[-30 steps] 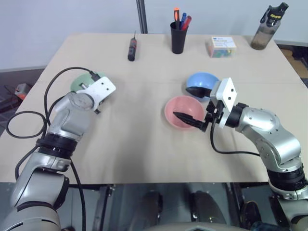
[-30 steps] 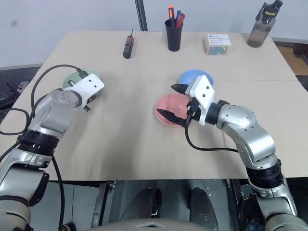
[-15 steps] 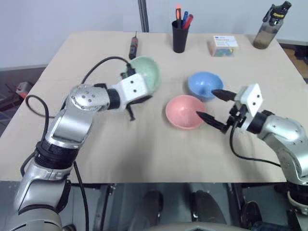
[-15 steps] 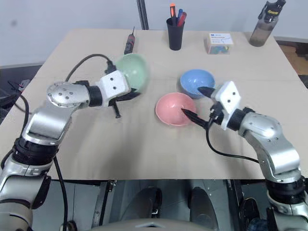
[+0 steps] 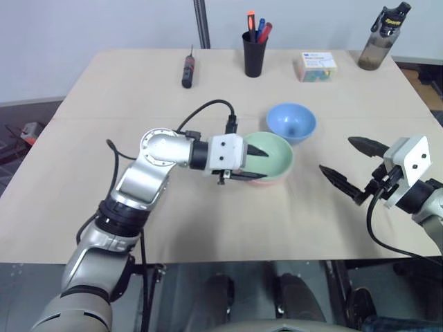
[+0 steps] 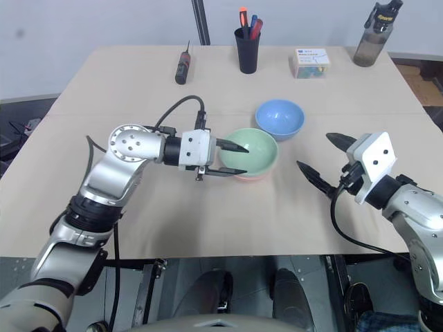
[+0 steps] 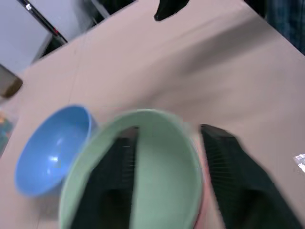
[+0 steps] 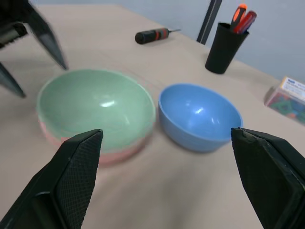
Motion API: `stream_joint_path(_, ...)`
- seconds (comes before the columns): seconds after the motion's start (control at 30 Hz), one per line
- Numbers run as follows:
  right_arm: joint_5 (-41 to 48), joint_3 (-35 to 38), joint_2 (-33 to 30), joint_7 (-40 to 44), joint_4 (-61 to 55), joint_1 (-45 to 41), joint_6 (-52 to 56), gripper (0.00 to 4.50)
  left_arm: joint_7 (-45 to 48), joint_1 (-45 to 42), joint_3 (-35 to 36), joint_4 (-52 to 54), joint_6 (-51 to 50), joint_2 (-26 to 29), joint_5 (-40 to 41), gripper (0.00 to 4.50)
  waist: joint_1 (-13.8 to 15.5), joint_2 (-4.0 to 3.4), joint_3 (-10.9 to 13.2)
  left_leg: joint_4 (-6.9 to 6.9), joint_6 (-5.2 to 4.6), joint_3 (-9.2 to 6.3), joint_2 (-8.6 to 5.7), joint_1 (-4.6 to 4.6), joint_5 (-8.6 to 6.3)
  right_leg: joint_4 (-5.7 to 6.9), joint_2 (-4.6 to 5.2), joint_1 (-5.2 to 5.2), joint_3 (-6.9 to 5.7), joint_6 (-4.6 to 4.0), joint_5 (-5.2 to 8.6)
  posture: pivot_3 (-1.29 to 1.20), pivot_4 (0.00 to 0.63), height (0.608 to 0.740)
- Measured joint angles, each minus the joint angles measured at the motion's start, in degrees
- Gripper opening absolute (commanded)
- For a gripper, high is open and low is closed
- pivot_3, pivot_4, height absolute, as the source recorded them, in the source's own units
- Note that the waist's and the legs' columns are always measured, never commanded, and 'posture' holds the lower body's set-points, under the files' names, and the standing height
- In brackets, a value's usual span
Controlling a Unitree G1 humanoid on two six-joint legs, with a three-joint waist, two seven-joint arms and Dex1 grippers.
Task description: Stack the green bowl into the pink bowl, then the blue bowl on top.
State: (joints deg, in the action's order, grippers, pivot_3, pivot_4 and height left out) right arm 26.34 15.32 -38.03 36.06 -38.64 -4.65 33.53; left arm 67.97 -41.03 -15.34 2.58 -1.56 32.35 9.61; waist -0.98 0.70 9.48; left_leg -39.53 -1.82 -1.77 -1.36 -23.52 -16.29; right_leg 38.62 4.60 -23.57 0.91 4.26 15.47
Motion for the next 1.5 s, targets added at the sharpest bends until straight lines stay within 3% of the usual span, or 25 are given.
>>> stream_joint_path(0.17,-11.89,-11.26,-5.61,2.97,14.39,-7.53,-9.13,4.5,-6.01,3.56,8.39,0.39,-2.05,2.7,1.58,2.44,-0.79,-0.01,0.0,-0.01,0.0,0.07,0.02,0.06,0.0,0.02,0.01,0.0,0.07,0.0,0.0,0.0,0.15,0.74)
stream_joint_path(0.27,-17.0,-15.94,-5.78,4.45,23.16,-12.73,-14.68,4.5,-8.32,6.91,11.52,1.32,-5.97,4.55,2.32,2.44,-0.97,0.0,0.0,-0.02,0.01,0.04,0.07,0.04,0.0,0.02,0.02,-0.01,0.04,0.01,0.0,0.0,0.15,0.74)
stream_joint_path(0.47,-28.04,-26.82,-4.0,10.4,50.55,-30.57,-33.23,4.5,-6.48,20.83,22.56,9.4,-18.66,8.28,17.48,4.03,-1.58,-0.01,0.04,0.01,0.02,0.11,0.28,0.05,0.01,-0.02,0.01,-0.07,0.09,0.0,0.0,0.0,0.15,0.74)
stream_joint_path(0.7,-33.57,-31.57,1.98,14.13,73.43,-43.72,-47.89,4.5,-9.27,26.49,29.08,17.62,-27.45,10.75,26.63,4.03,-1.14,-0.01,0.04,0.02,0.04,0.01,0.21,0.01,0.02,-0.08,0.08,-0.03,0.01,0.0,0.0,0.0,0.15,0.74)
stream_joint_path(0.8,-35.5,-33.17,4.95,15.09,82.44,-47.57,-50.85,3.62,-10.96,28.4,29.32,19.37,-27.4,10.93,26.45,4.15,-1.34,-0.01,0.04,0.03,0.06,0.01,0.21,0.01,0.02,-0.07,0.07,-0.04,0.01,-0.01,0.0,0.0,0.15,0.74)
stream_joint_path(1.03,-38.08,-33.46,5.9,15.8,90.39,-51.49,-55.8,0.7,-14.11,28.42,29.09,21.09,-27.15,10.79,26.31,4.15,-1.46,-0.02,0.04,0.07,0.09,0.01,0.21,0.02,0.04,-0.08,0.07,-0.06,0.02,-0.01,0.0,0.0,0.15,0.74)
stream_joint_path(1.1,-38.53,-33.46,5.92,15.79,91.04,-51.83,-56.66,0.04,-14.59,28.42,28.74,21.17,-26.91,10.59,26.07,4.15,-1.46,-0.02,0.04,0.08,0.1,0.01,0.21,0.02,0.04,-0.07,0.07,-0.06,0.02,-0.01,0.0,0.0,0.15,0.74)
stream_joint_path(1.3,-38.79,-32.95,4.83,16.59,87.89,-51.72,-57.44,0.04,-15.29,28.28,28.17,21.03,-26.27,9.96,25.46,4.15,-1.44,-0.04,0.06,0.09,0.1,0.02,0.21,0.0,0.04,-0.07,0.08,-0.1,0.03,-0.01,0.0,0.0,0.15,0.74)
stream_joint_path(1.4,-32.47,-29.72,3.44,21.47,76.74,-49.1,-52.8,0.04,-15.66,27.7,28.04,20.42,-25.57,9.65,25.28,4.15,-1.36,-0.04,0.06,0.09,0.1,-0.02,0.23,-0.05,0.04,-0.09,0.08,-0.11,0.0,-0.01,0.0,0.0,0.15,0.74)
stream_joint_path(1.5,-23.2,-26.75,2.14,27.07,58.56,-43.94,-41.54,0.04,-15.77,27.6,27.97,19.37,-25.26,9.53,25.11,4.15,-1.2,-0.05,0.05,0.09,0.09,-0.08,0.25,-0.11,0.04,-0.08,0.08,-0.13,-0.05,-0.01,0.0,0.0,0.15,0.74)
